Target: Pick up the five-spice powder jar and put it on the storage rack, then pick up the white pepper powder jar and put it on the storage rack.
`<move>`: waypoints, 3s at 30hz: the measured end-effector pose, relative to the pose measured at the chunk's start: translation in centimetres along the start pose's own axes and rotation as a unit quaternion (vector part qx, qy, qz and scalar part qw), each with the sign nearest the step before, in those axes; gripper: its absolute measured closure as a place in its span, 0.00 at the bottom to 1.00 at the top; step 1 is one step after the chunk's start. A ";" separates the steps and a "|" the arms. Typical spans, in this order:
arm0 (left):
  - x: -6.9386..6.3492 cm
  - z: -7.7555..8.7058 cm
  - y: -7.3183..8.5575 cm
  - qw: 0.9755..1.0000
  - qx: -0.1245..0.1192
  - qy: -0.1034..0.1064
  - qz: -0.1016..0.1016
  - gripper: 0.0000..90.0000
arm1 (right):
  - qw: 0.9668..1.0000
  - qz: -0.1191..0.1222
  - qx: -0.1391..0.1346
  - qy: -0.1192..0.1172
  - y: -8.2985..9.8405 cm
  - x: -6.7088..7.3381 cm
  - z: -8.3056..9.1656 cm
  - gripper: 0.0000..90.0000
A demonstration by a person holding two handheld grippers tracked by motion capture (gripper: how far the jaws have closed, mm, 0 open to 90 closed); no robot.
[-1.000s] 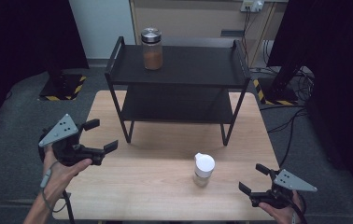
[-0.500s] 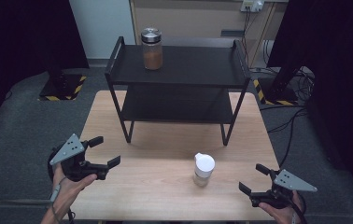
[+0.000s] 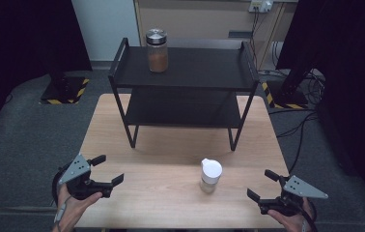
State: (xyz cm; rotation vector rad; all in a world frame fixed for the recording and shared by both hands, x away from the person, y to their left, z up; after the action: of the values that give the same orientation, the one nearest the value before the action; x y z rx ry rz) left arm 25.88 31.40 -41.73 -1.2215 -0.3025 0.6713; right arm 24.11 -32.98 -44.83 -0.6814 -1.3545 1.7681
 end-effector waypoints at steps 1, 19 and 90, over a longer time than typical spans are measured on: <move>-0.1 0.0 0.2 1.000 0.004 0.000 -0.001 0.04 | 1.000 0.000 0.000 0.000 0.0 0.0 0.0 0.02; -0.2 -0.3 2.3 1.000 0.015 -0.011 -0.019 0.03 | 1.000 -0.001 0.001 -0.002 0.1 0.0 0.0 0.02; 2.0 2.7 3.4 0.999 -0.030 -0.022 -0.001 0.02 | 0.996 0.055 0.014 -0.068 -9.5 -0.9 -0.3 0.02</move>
State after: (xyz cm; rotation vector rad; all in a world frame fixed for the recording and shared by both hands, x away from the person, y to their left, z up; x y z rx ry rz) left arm 24.88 35.34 -44.22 -1.2643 -0.3616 0.6923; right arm 27.36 -32.48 -35.85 -0.6408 -1.4039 1.9488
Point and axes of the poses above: each handheld gripper's, and its own axes: z roughly backward along the jaws, y roughly out of its underside, x roughly to its left, the point moved 9 cm from there along -z, roughly forward along the jaws, and after that the axes turned 10 degrees about y, right-handed, at the moved point
